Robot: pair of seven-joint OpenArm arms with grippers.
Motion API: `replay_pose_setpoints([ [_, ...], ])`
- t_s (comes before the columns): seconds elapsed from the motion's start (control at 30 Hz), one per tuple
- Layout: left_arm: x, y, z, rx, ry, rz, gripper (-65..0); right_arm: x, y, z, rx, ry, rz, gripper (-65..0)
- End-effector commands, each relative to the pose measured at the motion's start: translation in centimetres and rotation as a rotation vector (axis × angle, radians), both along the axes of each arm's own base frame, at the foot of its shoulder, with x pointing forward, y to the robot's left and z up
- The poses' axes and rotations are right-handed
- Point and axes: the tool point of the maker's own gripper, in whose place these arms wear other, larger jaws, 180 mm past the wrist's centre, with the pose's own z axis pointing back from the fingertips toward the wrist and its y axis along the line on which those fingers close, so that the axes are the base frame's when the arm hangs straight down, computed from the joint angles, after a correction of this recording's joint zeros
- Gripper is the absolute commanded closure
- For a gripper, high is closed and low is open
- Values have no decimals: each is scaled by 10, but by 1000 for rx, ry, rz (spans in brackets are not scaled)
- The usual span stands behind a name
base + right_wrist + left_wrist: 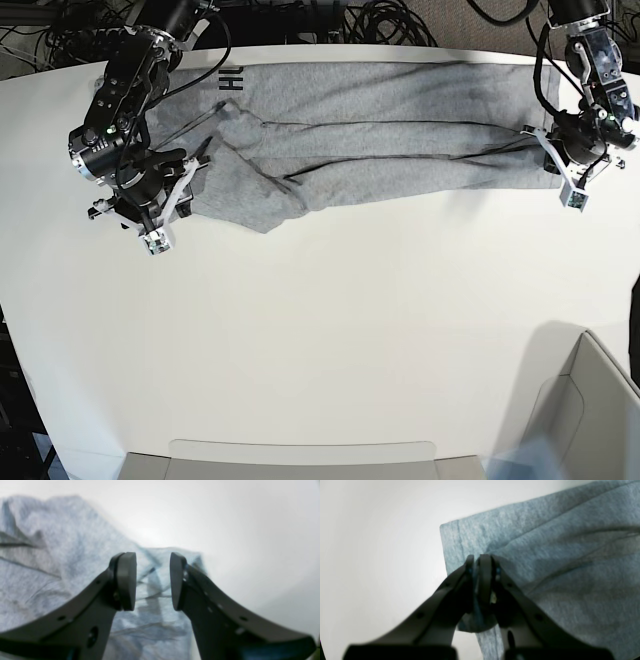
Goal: Fold the T-shirt properly
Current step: 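Hold the folded hem corners with both grippers and smooth the fold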
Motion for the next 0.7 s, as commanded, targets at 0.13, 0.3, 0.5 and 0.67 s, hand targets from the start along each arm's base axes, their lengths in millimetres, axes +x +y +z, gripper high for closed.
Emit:
replay_pose_setpoints([
  [0.13, 9, 6, 12, 19, -41, -3, 0, 7, -9, -4, 39, -5, -46, -229],
  [0.3, 8, 6, 11, 19, -40, -3, 0, 7, -11, -7, 46, 3, -52, -229],
  [0.5, 8, 6, 12, 20, -41, -2, 0, 6, -5, -31, 84, 75, -41, -229],
  [0.67, 8, 6, 12, 17, -42, -2, 0, 12, 6, -29, 109, 33, -16, -181],
])
